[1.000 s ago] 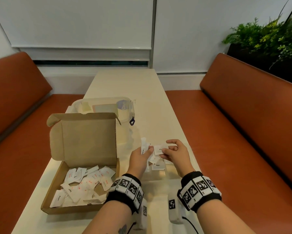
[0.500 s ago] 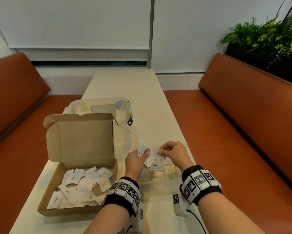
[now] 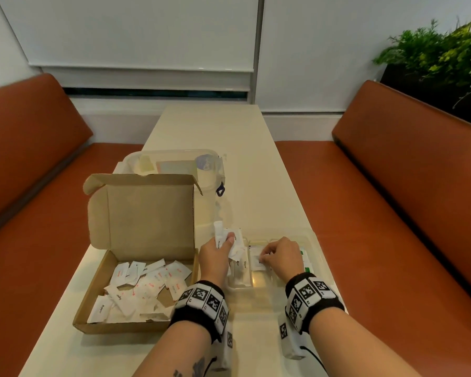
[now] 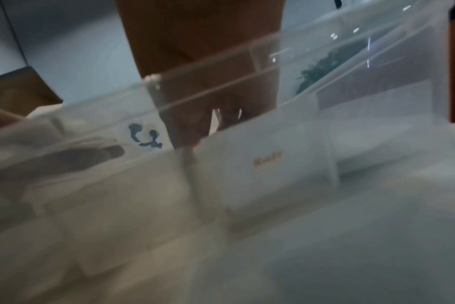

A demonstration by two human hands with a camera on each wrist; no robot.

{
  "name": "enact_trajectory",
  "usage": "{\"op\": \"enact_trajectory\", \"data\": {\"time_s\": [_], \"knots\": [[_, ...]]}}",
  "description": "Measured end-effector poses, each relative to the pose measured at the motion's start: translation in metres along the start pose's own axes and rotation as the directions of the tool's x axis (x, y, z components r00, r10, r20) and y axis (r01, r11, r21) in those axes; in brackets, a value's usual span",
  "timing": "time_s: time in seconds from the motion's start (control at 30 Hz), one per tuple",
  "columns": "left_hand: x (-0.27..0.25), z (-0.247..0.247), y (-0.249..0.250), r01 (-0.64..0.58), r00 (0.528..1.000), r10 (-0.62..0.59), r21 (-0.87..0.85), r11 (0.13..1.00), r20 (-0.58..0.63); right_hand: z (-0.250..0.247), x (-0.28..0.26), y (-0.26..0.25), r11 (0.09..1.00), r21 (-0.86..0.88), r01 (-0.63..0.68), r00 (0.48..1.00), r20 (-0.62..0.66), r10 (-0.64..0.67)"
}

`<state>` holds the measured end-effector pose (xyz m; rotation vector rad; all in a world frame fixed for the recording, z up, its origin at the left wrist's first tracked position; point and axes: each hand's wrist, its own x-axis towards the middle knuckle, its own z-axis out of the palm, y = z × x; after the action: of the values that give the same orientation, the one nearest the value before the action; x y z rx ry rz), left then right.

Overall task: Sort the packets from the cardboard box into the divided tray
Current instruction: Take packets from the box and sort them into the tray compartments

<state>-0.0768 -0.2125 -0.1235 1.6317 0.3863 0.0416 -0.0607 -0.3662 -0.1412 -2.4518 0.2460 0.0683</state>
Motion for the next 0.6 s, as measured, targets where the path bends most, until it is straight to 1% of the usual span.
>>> {"op": "enact_trajectory", "data": {"time_s": [0.2, 0.33, 0.6], "knots": [[0.0005, -0.0008, 0.0006, -0.003, 1.0, 0.003, 0.03, 1.0, 0.004, 0.0031, -0.0031, 0.0014, 0.989, -0.113, 0.094, 0.995, -0.02, -0.097], [0.0, -0.0013, 0.0005, -0.007, 1.0, 0.007, 0.037, 0.999, 0.009, 0.0024, -0.005, 0.0042, 0.957, -0.227, 0.18, 0.983, 0.01, -0.183], [-0.0009, -0.0014, 0.001, -0.024, 0.999, 0.023, 0.026, 0.999, 0.033, 0.004, -0.005, 0.0032, 0.955, -0.245, 0.167, 0.985, -0.003, -0.173]]}}
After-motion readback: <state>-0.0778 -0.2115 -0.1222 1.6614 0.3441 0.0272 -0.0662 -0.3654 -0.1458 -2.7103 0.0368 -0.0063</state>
